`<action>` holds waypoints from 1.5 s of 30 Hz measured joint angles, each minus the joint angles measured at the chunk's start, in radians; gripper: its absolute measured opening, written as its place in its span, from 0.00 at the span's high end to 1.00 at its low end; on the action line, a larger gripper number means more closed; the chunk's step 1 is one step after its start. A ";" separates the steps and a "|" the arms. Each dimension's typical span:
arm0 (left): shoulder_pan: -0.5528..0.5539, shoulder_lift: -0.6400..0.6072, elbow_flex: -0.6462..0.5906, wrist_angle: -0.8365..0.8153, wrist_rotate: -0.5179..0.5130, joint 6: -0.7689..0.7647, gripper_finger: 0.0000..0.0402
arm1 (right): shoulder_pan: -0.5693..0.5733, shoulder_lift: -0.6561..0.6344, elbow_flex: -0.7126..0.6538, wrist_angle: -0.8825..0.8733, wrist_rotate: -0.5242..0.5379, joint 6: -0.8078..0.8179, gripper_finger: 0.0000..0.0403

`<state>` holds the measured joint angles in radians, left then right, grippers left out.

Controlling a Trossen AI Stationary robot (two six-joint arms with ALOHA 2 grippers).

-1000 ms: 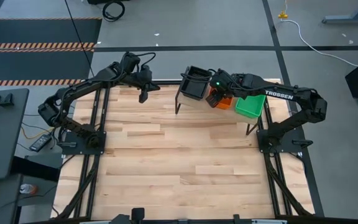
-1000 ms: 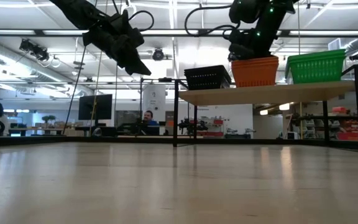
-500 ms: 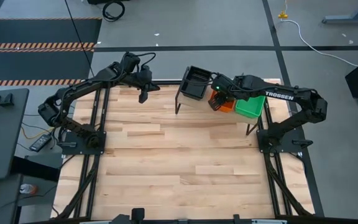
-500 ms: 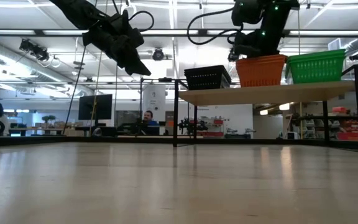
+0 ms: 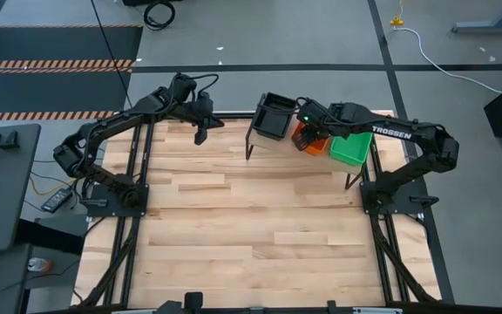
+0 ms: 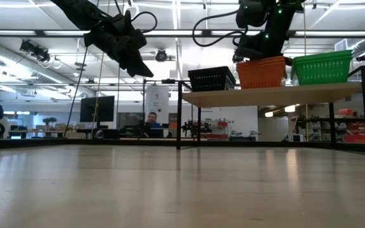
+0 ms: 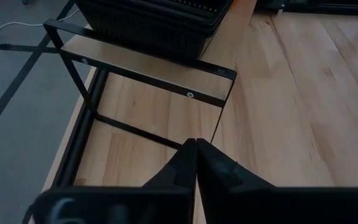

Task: Stack baskets on shelf by color
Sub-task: Adjust the stacked orange bins on the shelf

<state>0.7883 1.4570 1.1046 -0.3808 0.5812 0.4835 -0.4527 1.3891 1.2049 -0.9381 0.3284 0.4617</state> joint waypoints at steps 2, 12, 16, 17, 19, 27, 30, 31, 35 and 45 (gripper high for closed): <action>0.000 0.000 0.000 0.000 0.000 0.000 0.97 | -0.006 0.000 0.000 0.003 0.001 -0.018 0.61; 0.000 0.000 0.000 0.000 0.000 0.000 0.95 | -0.009 0.000 0.000 0.039 0.003 -0.065 0.61; 0.000 0.000 0.000 0.000 0.000 0.000 0.96 | -0.009 0.000 0.000 0.049 0.003 -0.096 0.61; 0.000 0.000 0.000 0.000 0.000 0.000 0.96 | -0.009 0.000 0.000 0.050 0.003 -0.104 0.61; 0.000 0.000 0.000 0.000 0.000 0.000 0.96 | -0.009 0.000 0.000 0.051 0.003 -0.115 0.61; 0.000 0.000 0.000 0.000 0.000 0.000 0.95 | -0.009 0.000 0.000 0.081 -0.009 -0.132 0.61; 0.000 0.000 0.000 0.000 0.000 0.000 0.96 | -0.009 0.000 0.000 0.099 -0.009 -0.156 0.61; 0.000 0.000 0.000 0.000 0.000 0.000 0.96 | -0.009 0.000 0.000 0.101 -0.009 -0.159 0.61; 0.000 0.000 0.000 0.000 0.000 0.000 0.96 | -0.009 0.000 0.000 0.101 -0.009 -0.159 0.61; 0.000 0.000 0.000 -0.001 0.000 0.000 0.96 | 0.017 0.000 0.000 0.099 -0.035 -0.204 0.61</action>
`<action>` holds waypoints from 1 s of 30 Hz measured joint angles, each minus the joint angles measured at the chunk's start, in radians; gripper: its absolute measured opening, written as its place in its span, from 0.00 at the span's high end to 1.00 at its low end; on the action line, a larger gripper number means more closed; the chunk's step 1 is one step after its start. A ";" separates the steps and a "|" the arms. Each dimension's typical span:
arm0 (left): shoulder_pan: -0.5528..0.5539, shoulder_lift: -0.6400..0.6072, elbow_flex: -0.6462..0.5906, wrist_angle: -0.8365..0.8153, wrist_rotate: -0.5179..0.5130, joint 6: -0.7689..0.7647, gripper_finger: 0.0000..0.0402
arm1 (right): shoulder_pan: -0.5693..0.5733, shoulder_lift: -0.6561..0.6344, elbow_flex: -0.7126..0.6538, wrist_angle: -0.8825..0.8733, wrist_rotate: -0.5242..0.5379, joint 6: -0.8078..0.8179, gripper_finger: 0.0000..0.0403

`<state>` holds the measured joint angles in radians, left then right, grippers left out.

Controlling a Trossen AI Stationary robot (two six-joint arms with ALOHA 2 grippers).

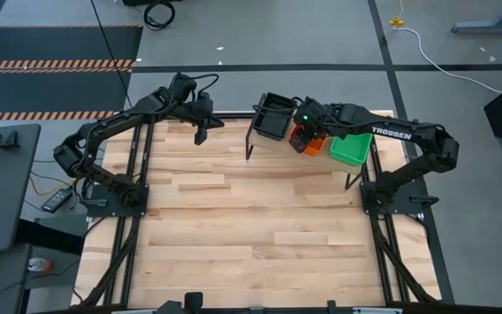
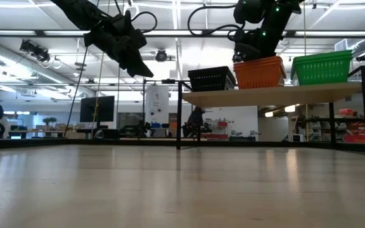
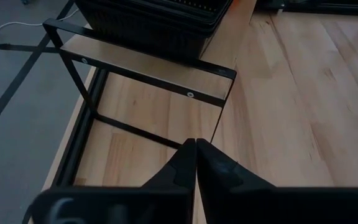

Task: Stack baskets on shelf by color
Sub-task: Adjust the stacked orange bins on the shelf

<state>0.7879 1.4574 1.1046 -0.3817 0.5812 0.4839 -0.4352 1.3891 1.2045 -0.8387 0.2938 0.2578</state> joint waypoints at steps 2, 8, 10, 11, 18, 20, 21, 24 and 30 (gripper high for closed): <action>0.000 0.000 0.000 0.000 0.000 0.000 0.96 | 0.002 0.000 0.000 0.000 0.000 -0.007 0.61; 0.000 0.000 0.000 0.000 0.000 0.000 0.96 | 0.002 0.000 0.000 -0.002 0.001 -0.073 0.61; 0.000 0.000 0.000 0.000 0.000 -0.001 0.95 | 0.002 0.000 0.000 -0.002 0.008 -0.096 0.61; 0.000 0.000 0.000 0.000 0.000 -0.001 0.95 | 0.002 0.000 0.000 -0.003 0.015 -0.104 0.61; 0.000 0.000 0.000 -0.001 0.000 -0.001 0.96 | 0.002 0.000 0.000 -0.027 0.073 -0.136 0.61; 0.000 0.000 0.000 -0.001 0.000 -0.001 0.97 | 0.002 0.000 0.000 -0.030 0.091 -0.138 0.61; 0.000 0.000 0.000 -0.001 0.000 -0.001 0.96 | 0.002 0.000 0.000 -0.030 0.097 -0.139 0.61; 0.000 0.000 0.000 -0.001 0.000 -0.001 0.96 | 0.002 0.000 0.000 -0.028 0.101 -0.155 0.61; 0.000 0.000 0.000 -0.007 0.000 -0.001 0.96 | 0.002 0.000 0.000 -0.022 0.109 -0.209 0.61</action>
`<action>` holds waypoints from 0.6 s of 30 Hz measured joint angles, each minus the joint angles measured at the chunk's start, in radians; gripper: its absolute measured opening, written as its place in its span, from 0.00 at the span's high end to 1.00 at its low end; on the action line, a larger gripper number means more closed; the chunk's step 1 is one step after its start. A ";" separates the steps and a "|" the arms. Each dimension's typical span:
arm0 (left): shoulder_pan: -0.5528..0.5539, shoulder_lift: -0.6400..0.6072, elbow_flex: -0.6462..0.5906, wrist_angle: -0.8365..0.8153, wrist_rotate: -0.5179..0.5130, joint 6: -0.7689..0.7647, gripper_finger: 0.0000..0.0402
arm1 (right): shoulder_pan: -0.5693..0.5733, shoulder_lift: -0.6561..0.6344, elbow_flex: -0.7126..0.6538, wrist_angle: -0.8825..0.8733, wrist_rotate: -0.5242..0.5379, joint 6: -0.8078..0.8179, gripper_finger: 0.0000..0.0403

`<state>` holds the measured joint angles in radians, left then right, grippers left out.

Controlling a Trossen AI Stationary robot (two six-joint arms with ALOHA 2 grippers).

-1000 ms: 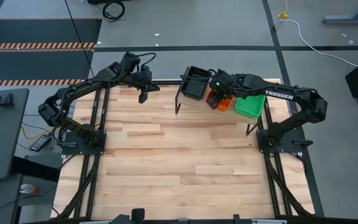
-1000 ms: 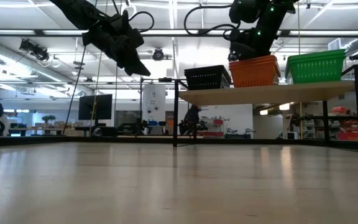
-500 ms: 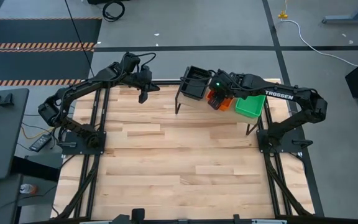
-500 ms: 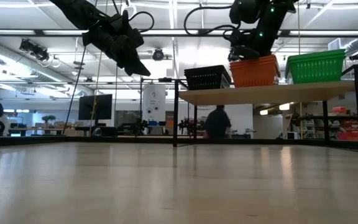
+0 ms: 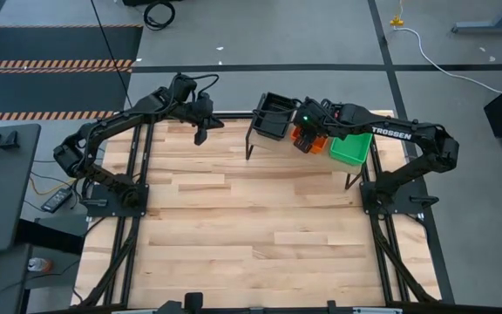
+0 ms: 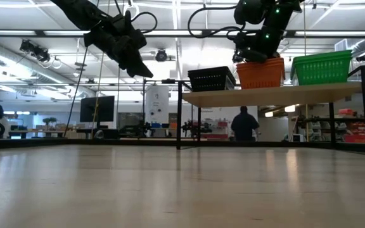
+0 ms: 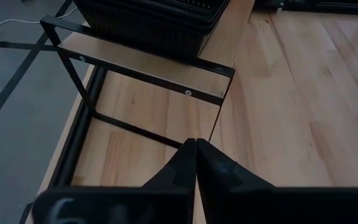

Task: Stack baskets on shelf by color
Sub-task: Adjust the stacked orange bins on the shelf

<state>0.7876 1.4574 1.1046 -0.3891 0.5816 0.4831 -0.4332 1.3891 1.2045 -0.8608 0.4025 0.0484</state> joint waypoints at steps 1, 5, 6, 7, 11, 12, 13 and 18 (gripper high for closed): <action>0.000 0.000 0.000 -0.001 0.000 0.000 0.96 | 0.000 0.000 0.000 0.000 0.000 -0.005 0.61; 0.000 0.000 0.000 -0.003 0.000 0.000 0.96 | 0.000 0.000 0.000 0.000 0.000 -0.022 0.61; 0.000 0.000 0.000 -0.003 0.000 0.000 0.96 | 0.000 0.000 0.000 0.000 0.000 -0.034 0.61; 0.000 0.000 0.000 -0.003 0.000 0.000 0.96 | 0.000 0.000 0.000 0.000 0.000 -0.048 0.61; 0.000 0.000 0.000 -0.002 0.000 0.000 0.96 | 0.000 0.000 0.000 0.001 -0.001 -0.078 0.61; 0.000 0.000 0.000 -0.002 0.000 0.000 0.96 | 0.000 0.000 0.000 0.002 -0.003 -0.082 0.61; 0.000 0.000 0.000 -0.002 0.000 0.000 0.96 | 0.001 0.000 0.000 0.003 -0.005 -0.088 0.61; 0.000 0.000 0.000 -0.003 0.000 0.000 0.97 | 0.014 0.000 0.000 0.011 -0.011 -0.112 0.61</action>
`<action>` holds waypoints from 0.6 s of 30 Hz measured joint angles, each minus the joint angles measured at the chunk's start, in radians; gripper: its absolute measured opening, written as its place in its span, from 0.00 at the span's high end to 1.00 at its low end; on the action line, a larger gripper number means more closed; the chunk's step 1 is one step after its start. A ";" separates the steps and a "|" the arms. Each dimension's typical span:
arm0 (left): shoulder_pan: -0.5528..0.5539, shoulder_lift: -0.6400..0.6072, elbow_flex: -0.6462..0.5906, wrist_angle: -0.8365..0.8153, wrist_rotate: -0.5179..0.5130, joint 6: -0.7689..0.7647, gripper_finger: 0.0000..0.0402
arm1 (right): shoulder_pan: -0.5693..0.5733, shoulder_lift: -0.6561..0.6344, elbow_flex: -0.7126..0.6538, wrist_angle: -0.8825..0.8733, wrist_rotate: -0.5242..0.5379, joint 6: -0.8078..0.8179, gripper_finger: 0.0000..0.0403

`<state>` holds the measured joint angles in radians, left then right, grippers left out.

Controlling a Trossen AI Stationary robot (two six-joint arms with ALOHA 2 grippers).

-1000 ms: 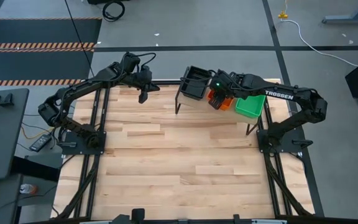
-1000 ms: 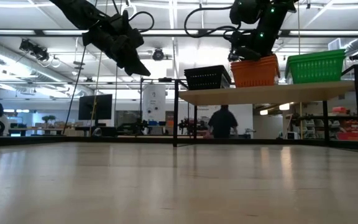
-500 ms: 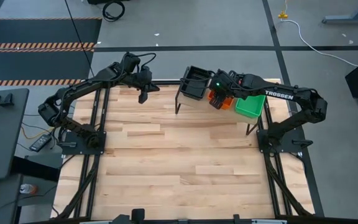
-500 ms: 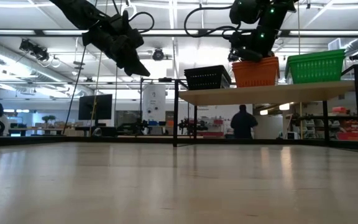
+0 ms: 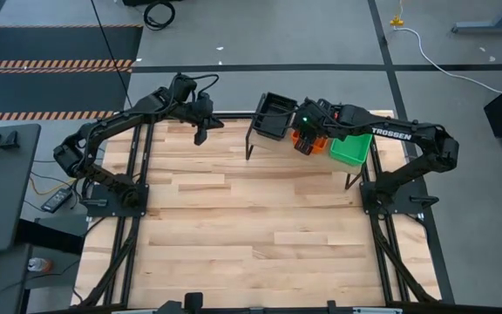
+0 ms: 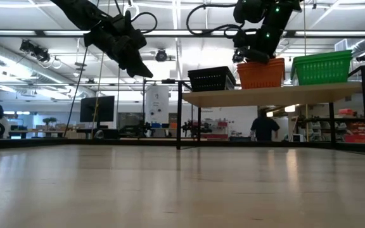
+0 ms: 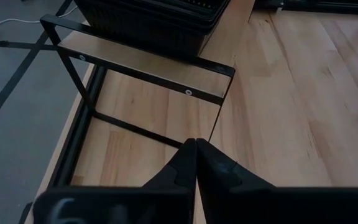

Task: Stack baskets on shelf by color
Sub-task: Adjust the stacked orange bins on the shelf

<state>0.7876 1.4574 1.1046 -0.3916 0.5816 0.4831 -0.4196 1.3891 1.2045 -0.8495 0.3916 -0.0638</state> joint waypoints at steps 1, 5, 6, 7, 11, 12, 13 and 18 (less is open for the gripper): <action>0.000 0.000 0.000 0.000 0.000 0.000 0.96 | 0.003 0.000 0.000 0.001 0.000 -0.002 0.61; 0.000 0.000 0.000 0.000 0.000 0.000 0.95 | 0.020 0.000 0.000 0.003 0.000 -0.029 0.61; 0.000 0.000 0.000 0.000 0.000 0.000 0.95 | 0.024 0.000 0.000 0.003 0.000 -0.036 0.61; 0.000 0.000 0.000 0.000 0.000 0.000 0.95 | 0.028 0.000 0.000 0.004 0.000 -0.042 0.61; 0.000 0.000 0.000 -0.001 0.000 0.000 0.96 | 0.034 0.000 0.000 0.004 0.005 -0.047 0.61; 0.000 0.000 0.000 -0.001 0.000 0.000 0.96 | 0.034 0.000 0.000 0.004 0.005 -0.047 0.61; 0.000 0.000 0.000 -0.001 0.000 0.000 0.96 | 0.034 0.000 0.000 0.004 0.006 -0.047 0.61; 0.000 0.000 0.000 -0.002 0.000 0.000 0.95 | 0.034 0.000 0.000 0.004 0.007 -0.113 0.61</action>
<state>0.7876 1.4574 1.1046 -0.3931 0.5814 0.4829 -0.3851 1.3895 1.2045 -0.8453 0.3988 -0.1771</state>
